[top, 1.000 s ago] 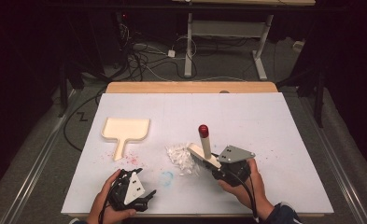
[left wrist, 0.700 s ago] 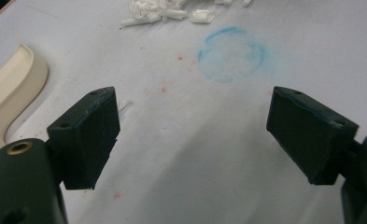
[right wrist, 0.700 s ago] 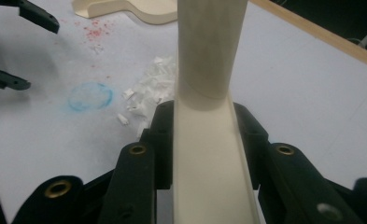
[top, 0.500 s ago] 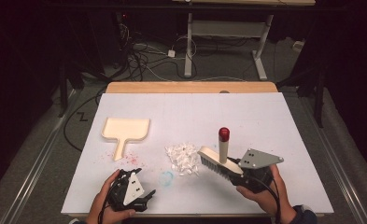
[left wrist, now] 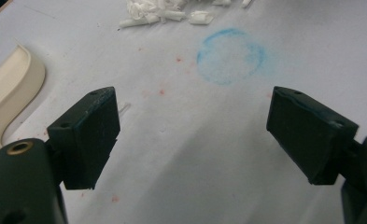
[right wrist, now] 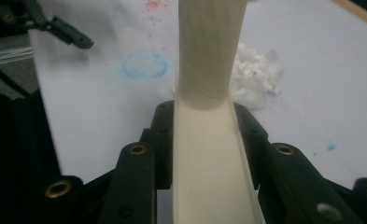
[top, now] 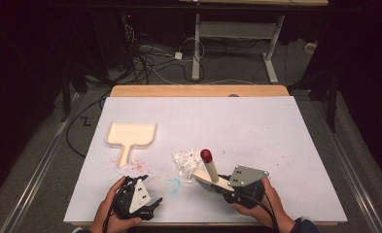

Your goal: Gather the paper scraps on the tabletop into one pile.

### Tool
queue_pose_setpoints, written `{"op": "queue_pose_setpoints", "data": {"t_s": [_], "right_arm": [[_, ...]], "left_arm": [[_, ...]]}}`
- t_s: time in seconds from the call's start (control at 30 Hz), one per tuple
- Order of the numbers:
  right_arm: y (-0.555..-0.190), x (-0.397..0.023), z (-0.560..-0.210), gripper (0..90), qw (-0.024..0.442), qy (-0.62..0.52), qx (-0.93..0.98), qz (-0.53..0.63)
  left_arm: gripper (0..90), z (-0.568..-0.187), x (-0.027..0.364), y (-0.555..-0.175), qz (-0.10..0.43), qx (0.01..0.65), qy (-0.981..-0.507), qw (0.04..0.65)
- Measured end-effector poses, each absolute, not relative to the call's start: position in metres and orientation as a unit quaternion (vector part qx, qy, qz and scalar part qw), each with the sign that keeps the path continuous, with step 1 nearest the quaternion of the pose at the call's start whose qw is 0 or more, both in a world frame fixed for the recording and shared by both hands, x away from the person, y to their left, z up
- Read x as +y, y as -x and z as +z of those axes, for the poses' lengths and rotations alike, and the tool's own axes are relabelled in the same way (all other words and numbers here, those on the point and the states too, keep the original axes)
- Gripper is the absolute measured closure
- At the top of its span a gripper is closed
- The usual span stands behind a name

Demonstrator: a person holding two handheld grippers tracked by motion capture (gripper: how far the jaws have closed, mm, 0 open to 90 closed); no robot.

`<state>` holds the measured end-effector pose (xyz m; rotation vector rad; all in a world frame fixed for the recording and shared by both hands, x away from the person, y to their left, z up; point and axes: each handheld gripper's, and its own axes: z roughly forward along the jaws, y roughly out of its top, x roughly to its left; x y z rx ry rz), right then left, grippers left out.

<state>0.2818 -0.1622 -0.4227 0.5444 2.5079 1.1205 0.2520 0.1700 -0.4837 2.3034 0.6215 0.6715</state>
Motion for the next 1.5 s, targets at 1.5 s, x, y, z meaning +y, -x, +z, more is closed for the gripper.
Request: {"op": "queue_pose_setpoints", "data": {"t_s": [1.5], "right_arm": [[-0.281,-0.275,-0.401,67.8,0.137,-0.242,0.892,0.356]], "left_arm": [[16.5,-0.483,0.171,-0.253,0.259,0.244,-0.877,0.323]]}}
